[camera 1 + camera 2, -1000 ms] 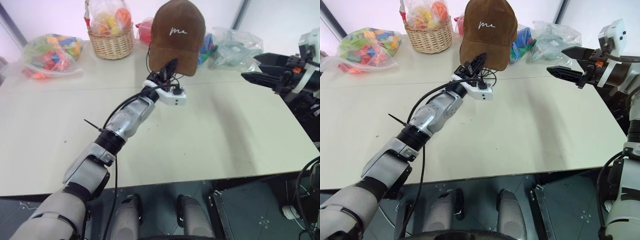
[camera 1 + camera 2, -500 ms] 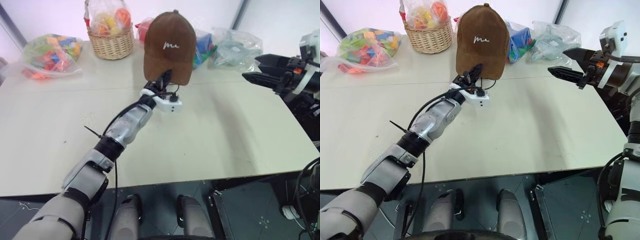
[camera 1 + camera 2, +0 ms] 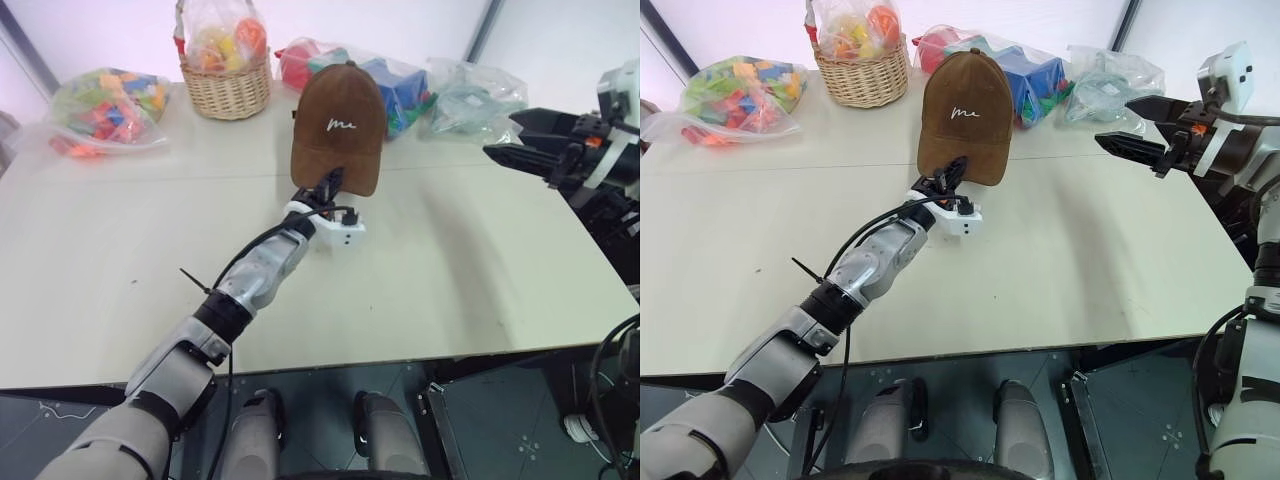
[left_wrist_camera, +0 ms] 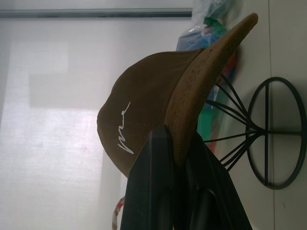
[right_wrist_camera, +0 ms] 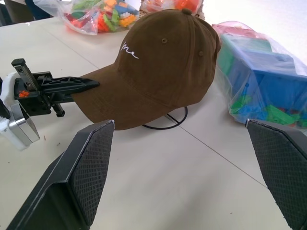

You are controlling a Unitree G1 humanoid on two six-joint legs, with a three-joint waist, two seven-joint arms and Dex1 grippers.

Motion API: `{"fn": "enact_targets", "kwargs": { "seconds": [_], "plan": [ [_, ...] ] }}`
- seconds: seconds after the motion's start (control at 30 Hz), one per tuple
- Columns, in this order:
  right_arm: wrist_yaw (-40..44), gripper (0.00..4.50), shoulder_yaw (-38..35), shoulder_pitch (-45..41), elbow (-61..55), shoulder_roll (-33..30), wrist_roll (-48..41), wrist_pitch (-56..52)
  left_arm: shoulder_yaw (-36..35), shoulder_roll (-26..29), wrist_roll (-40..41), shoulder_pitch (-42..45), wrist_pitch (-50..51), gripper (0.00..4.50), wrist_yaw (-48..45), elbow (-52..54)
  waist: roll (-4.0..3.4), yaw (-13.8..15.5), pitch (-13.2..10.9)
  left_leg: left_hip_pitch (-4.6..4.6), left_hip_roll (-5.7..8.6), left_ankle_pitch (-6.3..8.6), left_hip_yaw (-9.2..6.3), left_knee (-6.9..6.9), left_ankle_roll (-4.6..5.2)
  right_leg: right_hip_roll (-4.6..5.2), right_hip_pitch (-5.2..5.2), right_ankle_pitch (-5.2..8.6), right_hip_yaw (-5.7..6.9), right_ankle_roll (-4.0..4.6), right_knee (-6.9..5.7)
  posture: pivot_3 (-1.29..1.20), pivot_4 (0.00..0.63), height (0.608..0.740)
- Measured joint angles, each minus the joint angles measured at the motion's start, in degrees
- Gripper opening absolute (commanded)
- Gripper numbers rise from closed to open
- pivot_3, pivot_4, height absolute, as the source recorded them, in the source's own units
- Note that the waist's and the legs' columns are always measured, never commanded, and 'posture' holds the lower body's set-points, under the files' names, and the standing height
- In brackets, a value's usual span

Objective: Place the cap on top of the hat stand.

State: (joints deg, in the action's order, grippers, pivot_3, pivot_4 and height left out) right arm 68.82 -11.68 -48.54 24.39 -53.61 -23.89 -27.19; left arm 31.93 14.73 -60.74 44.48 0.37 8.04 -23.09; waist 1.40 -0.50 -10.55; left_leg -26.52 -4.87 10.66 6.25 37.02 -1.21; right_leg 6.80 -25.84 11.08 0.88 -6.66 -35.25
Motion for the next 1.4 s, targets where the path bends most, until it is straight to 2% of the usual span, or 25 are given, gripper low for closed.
{"fn": "enact_targets", "kwargs": {
  "seconds": [0.2,0.3,0.47,0.53,0.8,0.93,1.1,1.17,1.27,1.4],
  "plan": [
    [-0.54,4.5,0.0,0.02,-0.12,0.07,-0.03,-0.08,0.0,-0.28,0.33,0.0,-0.01,0.05,0.99,-0.82,0.0,-0.01,0.0,0.0,0.0,0.0,-0.01,0.01,0.0,0.0,0.01,0.0,0.0,0.0,0.0,0.0,0.15,0.74],
    [-0.73,4.5,0.0,0.15,-0.65,0.11,-0.17,-0.34,0.01,-0.19,1.48,-0.06,-0.78,1.08,0.95,-1.12,0.0,-0.01,0.0,0.0,0.0,0.0,-0.01,0.01,0.0,0.0,0.01,0.0,0.0,0.0,0.0,0.0,0.15,0.74],
    [-0.89,4.5,0.0,0.2,-0.76,0.12,-0.76,-0.97,0.54,-0.17,1.99,-0.71,-1.18,3.6,0.98,-1.47,0.0,-0.05,0.0,-0.01,0.0,0.0,-0.01,0.01,0.0,0.0,-0.01,0.0,0.0,0.0,0.0,0.0,0.15,0.74],
    [-0.93,4.5,0.0,0.2,-0.76,0.12,-1.02,-1.1,0.54,-0.09,2.11,-0.7,-1.19,4.46,1.0,-1.47,0.0,-0.05,0.0,-0.01,0.0,0.0,-0.01,0.01,0.0,0.0,0.0,0.0,0.0,0.0,0.0,0.0,0.15,0.74],
    [-0.95,4.5,0.09,0.17,-0.76,0.4,-1.12,-1.12,0.47,0.7,2.54,-1.28,-1.02,4.46,1.04,-0.22,0.0,-0.14,0.0,-0.01,0.0,0.0,-0.01,0.0,0.0,0.0,-0.01,0.0,0.0,0.0,0.0,0.0,0.15,0.74],
    [-0.32,4.5,0.76,0.33,-0.46,0.74,-1.02,-1.16,-2.59,5.27,5.16,-7.04,-1.94,4.46,-2.03,12.05,-0.02,-0.43,-0.01,-0.01,-0.01,0.01,-0.01,-0.05,0.01,0.0,-0.05,0.0,0.0,0.0,-0.01,0.0,0.15,0.74],
    [0.63,4.5,2.05,1.05,1.78,0.9,0.01,-0.07,-9.99,10.55,11.31,-16.08,-2.12,4.46,-10.13,30.35,-0.04,-0.27,0.0,0.02,-0.01,0.01,-0.01,0.0,0.01,0.0,0.05,0.0,0.0,0.01,0.02,0.0,0.15,0.74],
    [0.59,4.5,2.41,1.62,4.92,1.0,1.24,1.33,-14.02,11.46,16.53,-20.74,-1.4,4.46,-14.64,37.68,-0.04,-0.26,0.0,0.03,-0.01,0.01,-0.01,0.02,0.02,0.01,0.07,0.0,0.0,0.02,0.03,0.0,0.15,0.74],
    [0.13,4.5,2.71,1.5,10.82,1.07,3.07,3.95,-22.56,11.72,29.41,-29.21,3.72,4.46,-23.61,49.34,-0.05,-0.36,0.0,0.05,-0.01,0.01,-0.02,0.01,0.02,0.01,0.1,0.0,0.0,0.02,0.02,0.0,0.15,0.74],
    [0.6,4.5,2.29,0.43,18.95,0.99,4.22,7.32,-36.75,11.67,53.8,-39.02,25.67,4.46,-40.16,62.18,-0.07,-0.6,0.01,0.22,-0.01,0.02,-0.07,0.03,0.01,-0.01,0.28,0.02,0.01,0.02,0.04,0.0,0.15,0.74]
  ]
}}
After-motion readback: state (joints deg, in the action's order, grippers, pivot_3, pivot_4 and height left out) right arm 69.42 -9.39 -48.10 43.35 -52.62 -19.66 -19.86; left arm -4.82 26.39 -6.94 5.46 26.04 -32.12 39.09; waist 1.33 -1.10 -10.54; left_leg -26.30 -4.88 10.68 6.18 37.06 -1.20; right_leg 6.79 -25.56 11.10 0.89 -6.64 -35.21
